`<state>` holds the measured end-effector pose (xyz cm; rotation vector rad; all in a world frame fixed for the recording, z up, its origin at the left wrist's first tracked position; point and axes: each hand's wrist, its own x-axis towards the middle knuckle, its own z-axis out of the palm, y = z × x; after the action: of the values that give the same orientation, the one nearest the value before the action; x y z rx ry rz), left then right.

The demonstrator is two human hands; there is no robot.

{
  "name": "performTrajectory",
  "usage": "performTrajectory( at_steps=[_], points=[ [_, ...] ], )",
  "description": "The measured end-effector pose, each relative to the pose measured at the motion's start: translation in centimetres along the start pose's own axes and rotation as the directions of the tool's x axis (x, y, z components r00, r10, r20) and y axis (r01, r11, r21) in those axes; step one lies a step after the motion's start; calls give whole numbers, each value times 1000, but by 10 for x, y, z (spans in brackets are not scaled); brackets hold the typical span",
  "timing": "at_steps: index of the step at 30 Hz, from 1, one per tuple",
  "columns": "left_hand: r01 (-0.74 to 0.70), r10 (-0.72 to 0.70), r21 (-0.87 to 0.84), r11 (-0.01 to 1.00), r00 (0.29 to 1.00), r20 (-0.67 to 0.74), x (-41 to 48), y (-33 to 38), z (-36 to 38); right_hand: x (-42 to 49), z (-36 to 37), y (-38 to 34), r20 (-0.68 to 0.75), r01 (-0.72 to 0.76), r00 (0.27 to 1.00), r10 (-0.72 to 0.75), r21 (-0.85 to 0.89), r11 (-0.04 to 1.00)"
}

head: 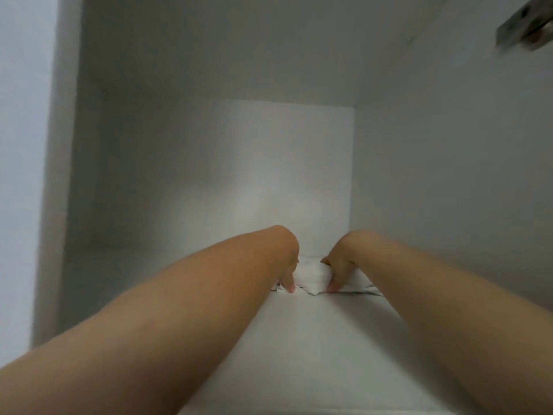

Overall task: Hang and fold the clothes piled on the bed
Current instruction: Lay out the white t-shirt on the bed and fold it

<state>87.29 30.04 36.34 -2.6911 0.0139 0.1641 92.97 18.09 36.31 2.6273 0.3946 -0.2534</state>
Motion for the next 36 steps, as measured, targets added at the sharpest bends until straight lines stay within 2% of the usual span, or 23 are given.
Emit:
performTrajectory(
  at_steps=[3, 6, 10, 14, 19, 22, 26, 28, 32, 36],
  points=[
    [-21, 29, 82, 996, 995, -96, 40, -4, 4, 39, -5, 3, -109, -81, 992, 62, -177, 981],
    [-5, -1, -28, 1000, 977, -215, 82, -7, 15, 66, -7, 10, -259, -132, 962, 83, -178, 975],
    [-14, -76, -246, 969, 932, -354, 118, -12, 35, 94, 9, 19, -431, -100, 899, 76, -33, 994],
    [-76, -200, -503, 861, 858, -474, 136, -20, 57, 118, 29, 25, -506, -56, 848, 157, 209, 976],
    [-76, -294, -696, 714, 870, -397, 146, -27, 61, 126, 36, 26, -403, -61, 893, 201, 333, 941],
    [-91, -270, -690, 718, 877, -397, 147, -27, 61, 135, 41, 23, -334, -75, 918, 212, 381, 922],
    [6, -324, -517, 856, 785, -528, 144, -22, 55, 138, 43, 21, -347, -68, 918, 193, 341, 938],
    [48, -328, -466, 883, 774, -541, 144, -17, 52, 135, 38, 21, -386, -47, 907, 167, 302, 952],
    [-22, -218, -456, 890, 857, -468, 138, -24, 51, 125, 27, 19, -361, -28, 929, 83, 155, 988],
    [-15, -79, -343, 939, 963, -259, 120, -26, 41, 118, 23, 19, -324, -87, 942, 85, 8, 996]
  ],
)
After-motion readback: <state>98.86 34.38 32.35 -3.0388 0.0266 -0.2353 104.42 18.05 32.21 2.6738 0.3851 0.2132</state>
